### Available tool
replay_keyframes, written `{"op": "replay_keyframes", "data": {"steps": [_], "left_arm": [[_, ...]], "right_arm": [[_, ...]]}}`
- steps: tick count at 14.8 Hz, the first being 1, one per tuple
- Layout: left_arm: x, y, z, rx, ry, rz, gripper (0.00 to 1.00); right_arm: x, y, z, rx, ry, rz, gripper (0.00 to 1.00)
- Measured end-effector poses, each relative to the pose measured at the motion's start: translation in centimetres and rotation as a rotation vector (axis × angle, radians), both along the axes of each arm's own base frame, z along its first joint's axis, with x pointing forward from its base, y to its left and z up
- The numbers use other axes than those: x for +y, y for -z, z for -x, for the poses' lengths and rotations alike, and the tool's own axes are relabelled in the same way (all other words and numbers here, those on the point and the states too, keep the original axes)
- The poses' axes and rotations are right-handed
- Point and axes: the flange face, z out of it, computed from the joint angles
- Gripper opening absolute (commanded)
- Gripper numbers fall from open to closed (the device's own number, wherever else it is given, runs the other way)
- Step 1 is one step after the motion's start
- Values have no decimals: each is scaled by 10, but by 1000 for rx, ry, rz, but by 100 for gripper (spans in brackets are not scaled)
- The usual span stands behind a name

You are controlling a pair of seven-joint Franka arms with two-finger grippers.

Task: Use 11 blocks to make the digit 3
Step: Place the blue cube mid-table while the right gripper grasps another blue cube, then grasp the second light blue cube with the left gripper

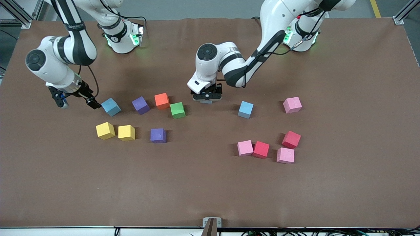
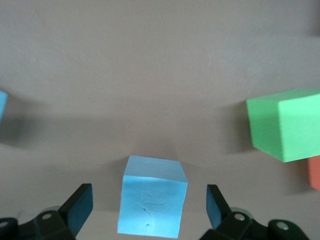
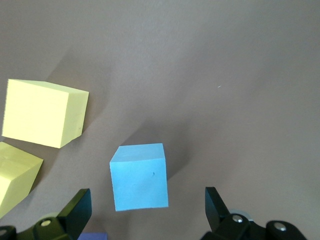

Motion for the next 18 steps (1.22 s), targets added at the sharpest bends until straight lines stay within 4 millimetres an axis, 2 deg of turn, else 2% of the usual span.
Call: {"op": "replay_keyframes", "data": {"steps": [2, 4, 6, 8, 10, 14, 18], "left_arm": [[19, -22, -21, 21, 28, 8, 100], [50, -38, -50, 43, 55, 8, 100], [85, -44, -79, 50, 110, -6, 100], [111, -36, -94, 20, 177, -55, 99], [128, -24, -92, 5, 232, -106, 100], [150, -8, -67, -31, 338, -135, 100], [169, 7, -42, -59, 398, -141, 100]], "right_arm": [[12, 20, 1, -12, 19, 3, 100], [21, 37, 0, -20, 24, 4, 100], [23, 49, 0, -10, 26, 4, 100], [22, 57, 2, 0, 27, 4, 100], [22, 64, 2, -1, 27, 5, 100], [22, 80, 3, 4, 28, 5, 100], [22, 84, 4, 10, 29, 5, 100]]}}
